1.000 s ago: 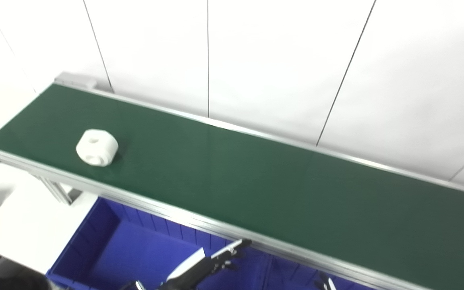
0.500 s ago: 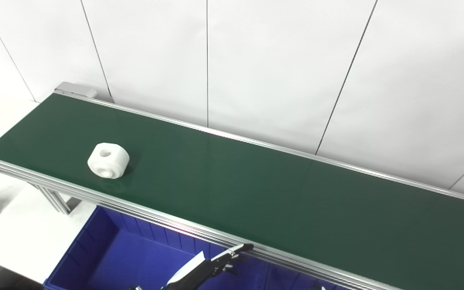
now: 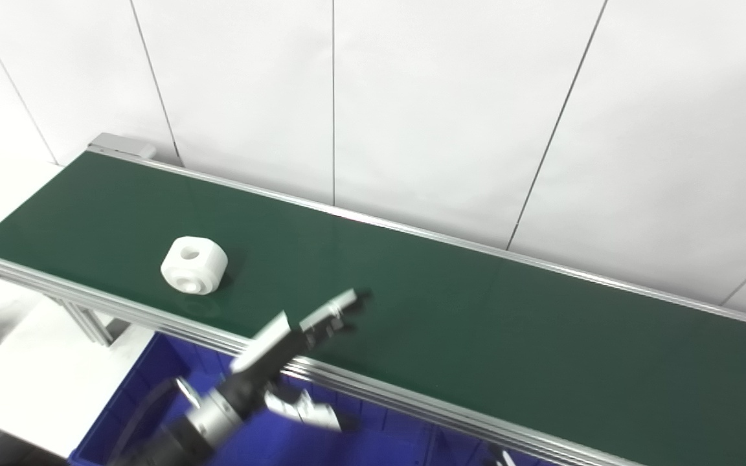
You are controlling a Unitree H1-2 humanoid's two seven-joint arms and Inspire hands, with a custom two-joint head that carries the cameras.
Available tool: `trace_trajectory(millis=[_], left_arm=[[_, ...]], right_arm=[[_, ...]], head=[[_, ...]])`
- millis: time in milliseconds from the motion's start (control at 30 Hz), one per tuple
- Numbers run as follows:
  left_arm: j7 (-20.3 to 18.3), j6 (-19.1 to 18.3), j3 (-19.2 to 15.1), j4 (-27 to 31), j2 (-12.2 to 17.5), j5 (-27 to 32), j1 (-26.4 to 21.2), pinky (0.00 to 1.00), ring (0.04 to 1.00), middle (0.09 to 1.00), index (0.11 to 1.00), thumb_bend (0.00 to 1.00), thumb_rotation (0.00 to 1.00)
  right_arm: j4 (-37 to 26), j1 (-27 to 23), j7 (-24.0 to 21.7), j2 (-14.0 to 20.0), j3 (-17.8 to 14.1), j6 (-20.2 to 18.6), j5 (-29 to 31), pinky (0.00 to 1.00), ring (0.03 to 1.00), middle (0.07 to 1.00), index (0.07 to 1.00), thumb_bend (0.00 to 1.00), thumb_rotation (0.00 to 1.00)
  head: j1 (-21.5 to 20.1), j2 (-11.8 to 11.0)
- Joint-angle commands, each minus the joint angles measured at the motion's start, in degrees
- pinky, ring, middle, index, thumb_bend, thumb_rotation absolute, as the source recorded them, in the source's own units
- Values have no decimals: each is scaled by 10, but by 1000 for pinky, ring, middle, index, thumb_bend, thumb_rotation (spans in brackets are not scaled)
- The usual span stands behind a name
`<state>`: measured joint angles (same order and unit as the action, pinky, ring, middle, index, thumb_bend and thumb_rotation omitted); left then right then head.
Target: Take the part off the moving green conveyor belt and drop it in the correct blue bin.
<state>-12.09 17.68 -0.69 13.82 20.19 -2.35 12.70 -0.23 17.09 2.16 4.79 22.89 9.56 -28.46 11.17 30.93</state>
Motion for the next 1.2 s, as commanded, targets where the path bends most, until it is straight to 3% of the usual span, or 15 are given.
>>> trace_trajectory(millis=[0, 167, 300, 433, 533, 733, 900, 1000, 1167], left_arm=[[-4, -2, -12, 19, 20, 2, -21, 924, 998, 1000, 1000, 708, 333], [0, -45, -42, 15, 56, -18, -65, 958, 1000, 1000, 1000, 699, 305], [-6, -55, -61, -9, 78, -14, -99, 982, 1000, 1000, 1000, 705, 289], [0, -54, -67, -50, 111, -66, -138, 965, 1000, 1000, 1000, 718, 323], [-6, -66, -62, -80, 136, -99, -162, 970, 1000, 1000, 997, 730, 312], [-8, -39, -51, -154, 161, -117, -190, 932, 1000, 1000, 977, 776, 239], [-12, -78, -36, -176, 178, -162, -193, 897, 1000, 1000, 979, 833, 246], [-17, -92, -22, -186, 189, -192, -196, 914, 1000, 1000, 983, 863, 270], [-14, -109, -3, -192, 194, -237, -195, 997, 1000, 1000, 967, 920, 211]], right_arm=[[-14, -5, 14, -9, 3, 35, -3, 604, 778, 865, 930, 530, 385], [-17, -6, 10, -10, 5, 29, 1, 602, 786, 866, 926, 573, 394], [-20, -7, 8, -10, 7, 28, 3, 609, 793, 872, 930, 595, 426], [-21, -9, 14, -11, 10, 29, -5, 606, 783, 862, 922, 593, 408], [-18, -10, 16, -12, 10, 31, -5, 608, 778, 855, 917, 593, 397], [-15, -13, 16, -13, 10, 33, -2, 602, 778, 856, 918, 593, 402], [-16, -12, 17, -14, 11, 34, -1, 603, 779, 859, 917, 589, 388], [-16, -13, 20, -14, 11, 35, -5, 594, 772, 854, 914, 591, 388], [-16, -14, 19, -13, 11, 35, -4, 593, 778, 858, 919, 587, 398]], head=[[-5, 4], [-7, 12], [2, 15], [8, 17], [10, 17], [12, 15], [12, 16], [13, 17], [15, 19]])
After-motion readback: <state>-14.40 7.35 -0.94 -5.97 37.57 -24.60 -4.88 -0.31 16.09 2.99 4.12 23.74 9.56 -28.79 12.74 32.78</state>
